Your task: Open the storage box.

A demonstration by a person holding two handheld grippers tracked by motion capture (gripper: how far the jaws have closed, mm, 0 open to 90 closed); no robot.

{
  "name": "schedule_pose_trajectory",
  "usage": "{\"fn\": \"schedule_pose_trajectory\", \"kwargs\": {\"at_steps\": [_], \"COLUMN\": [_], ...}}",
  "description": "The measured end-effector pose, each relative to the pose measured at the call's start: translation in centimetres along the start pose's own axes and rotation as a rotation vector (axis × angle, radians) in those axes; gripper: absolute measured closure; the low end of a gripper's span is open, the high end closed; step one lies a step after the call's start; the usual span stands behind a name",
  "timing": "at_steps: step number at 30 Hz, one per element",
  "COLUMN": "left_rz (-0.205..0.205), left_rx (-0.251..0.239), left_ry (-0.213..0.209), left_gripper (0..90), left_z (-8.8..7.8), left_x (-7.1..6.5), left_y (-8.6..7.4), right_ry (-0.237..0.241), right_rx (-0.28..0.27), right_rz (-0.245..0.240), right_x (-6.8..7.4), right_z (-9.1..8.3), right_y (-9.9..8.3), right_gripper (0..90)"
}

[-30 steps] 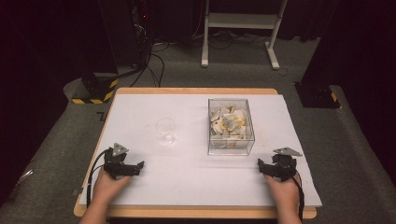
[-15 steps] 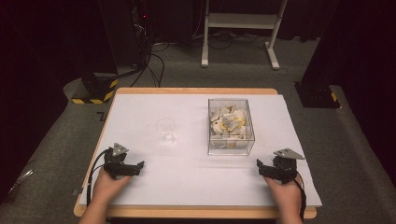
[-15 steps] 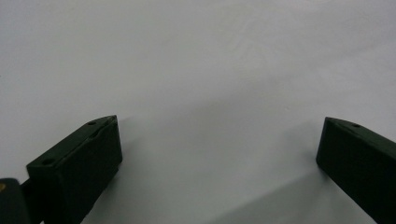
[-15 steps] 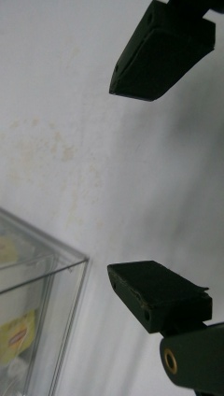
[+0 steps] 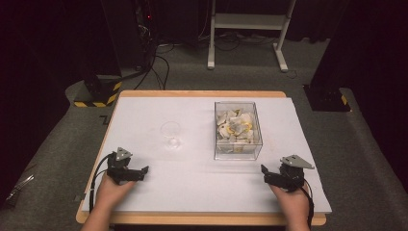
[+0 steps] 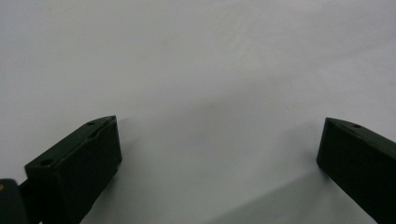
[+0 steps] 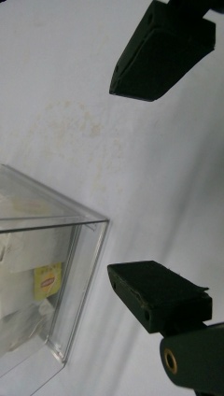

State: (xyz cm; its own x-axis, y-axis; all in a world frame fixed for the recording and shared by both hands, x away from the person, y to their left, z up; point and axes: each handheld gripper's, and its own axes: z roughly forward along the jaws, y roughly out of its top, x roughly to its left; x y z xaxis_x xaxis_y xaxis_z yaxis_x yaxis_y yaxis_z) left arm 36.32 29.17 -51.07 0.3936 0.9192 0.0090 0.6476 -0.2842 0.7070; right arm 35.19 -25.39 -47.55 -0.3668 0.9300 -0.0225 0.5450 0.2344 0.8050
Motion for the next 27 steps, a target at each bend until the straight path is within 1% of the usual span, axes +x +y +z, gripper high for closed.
{"fn": "schedule_pose_trajectory", "kwargs": {"at_steps": [5,6,8,11,12,16,20,23,24,25,27], "left_rz": [0.0,0.001,0.0,0.001,0.002,0.0,0.001,0.001,0.001,0.0,0.001], "left_rx": [0.0,0.0,0.001,0.0,0.001,0.001,0.0,0.0,0.0,0.001,0.0], "left_ry": [0.0,0.001,0.0,0.001,0.001,0.0,0.002,0.002,0.002,0.001,0.001], "left_gripper": [0.1,0.1,0.1,0.1,0.1,0.1,0.2,0.1,0.2,0.1,0.1], "left_z": [0.0,0.0,0.0,0.0,0.0,0.0,0.0,0.0,0.0,0.0,0.0], "left_x": [0.0,0.0,0.0,0.0,0.0,0.0,0.0,0.0,0.0,0.0,0.0], "left_y": [0.0,0.0,0.0,0.0,0.0,0.0,0.0,0.0,0.0,0.0,0.0], "right_ry": [0.019,0.023,0.021,0.031,0.036,0.051,0.064,0.078,0.081,0.091,0.094], "right_rx": [-0.025,-0.038,-0.042,-0.055,-0.057,-0.061,-0.07,-0.079,-0.081,-0.077,-0.075], "right_rz": [0.006,0.003,0.0,-0.003,0.001,-0.018,-0.008,-0.012,-0.02,-0.021,-0.015], "right_x": [0.5,0.8,1.0,1.3,1.4,1.8,2.2,2.6,2.7,2.9,3.0], "right_z": [-0.4,-0.7,-0.8,-1.0,-1.1,-1.2,-1.3,-1.4,-1.3,-1.2,-1.2], "right_y": [0.3,0.4,0.5,0.6,0.6,1.0,1.3,1.6,1.6,1.8,1.8], "right_gripper": [12.3,12.2,12.1,12.0,12.2,12.4,12.7,13.1,13.1,13.0,13.1]}}
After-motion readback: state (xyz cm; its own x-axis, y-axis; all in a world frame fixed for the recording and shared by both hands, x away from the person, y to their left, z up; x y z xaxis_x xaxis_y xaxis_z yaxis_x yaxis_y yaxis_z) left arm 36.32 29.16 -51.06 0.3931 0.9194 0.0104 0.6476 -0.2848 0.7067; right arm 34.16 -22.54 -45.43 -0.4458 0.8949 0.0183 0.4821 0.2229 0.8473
